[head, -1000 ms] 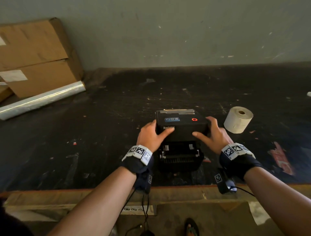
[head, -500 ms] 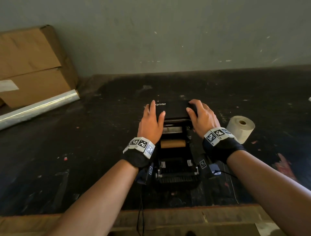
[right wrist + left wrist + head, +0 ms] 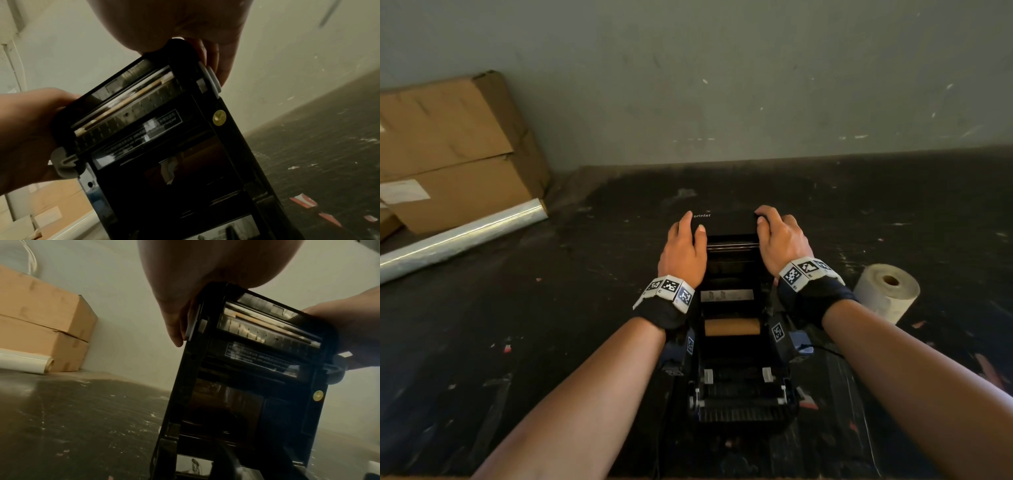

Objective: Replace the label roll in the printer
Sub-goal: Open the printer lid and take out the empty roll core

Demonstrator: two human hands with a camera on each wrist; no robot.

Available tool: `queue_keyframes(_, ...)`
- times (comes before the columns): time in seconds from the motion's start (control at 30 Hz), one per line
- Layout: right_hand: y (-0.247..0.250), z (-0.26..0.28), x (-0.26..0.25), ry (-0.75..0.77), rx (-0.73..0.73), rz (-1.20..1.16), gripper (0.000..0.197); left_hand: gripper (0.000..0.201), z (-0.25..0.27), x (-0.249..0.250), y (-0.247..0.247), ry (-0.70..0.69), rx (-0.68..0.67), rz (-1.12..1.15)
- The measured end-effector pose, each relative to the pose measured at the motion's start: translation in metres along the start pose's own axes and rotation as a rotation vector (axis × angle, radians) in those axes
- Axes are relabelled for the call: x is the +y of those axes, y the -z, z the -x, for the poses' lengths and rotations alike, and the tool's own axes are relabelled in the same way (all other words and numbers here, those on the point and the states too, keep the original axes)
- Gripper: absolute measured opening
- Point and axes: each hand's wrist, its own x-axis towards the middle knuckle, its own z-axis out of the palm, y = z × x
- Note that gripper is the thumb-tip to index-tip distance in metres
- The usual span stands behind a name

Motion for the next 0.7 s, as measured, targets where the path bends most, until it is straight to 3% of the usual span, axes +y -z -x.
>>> queue_keyframes(0.2,-0.004,-0.011,0.004,-0.048,-0.041,-0.065,0.035,0.049,-0.010,-0.002,-0.003,0.011,0.001,-0.014)
queue_keyframes(0.5,0.007,-0.018,-0.001,-0.075,-0.149,-0.041,0.045,0.053,-0.018,-0.001,0.001,0.092,-0.107,0.016)
queue_keyframes(0.7,0.012,0.025,0.026,-0.083,-0.005,-0.122,0.062,0.073,0.028,-0.031,-0.004,0.154,-0.133,0.083)
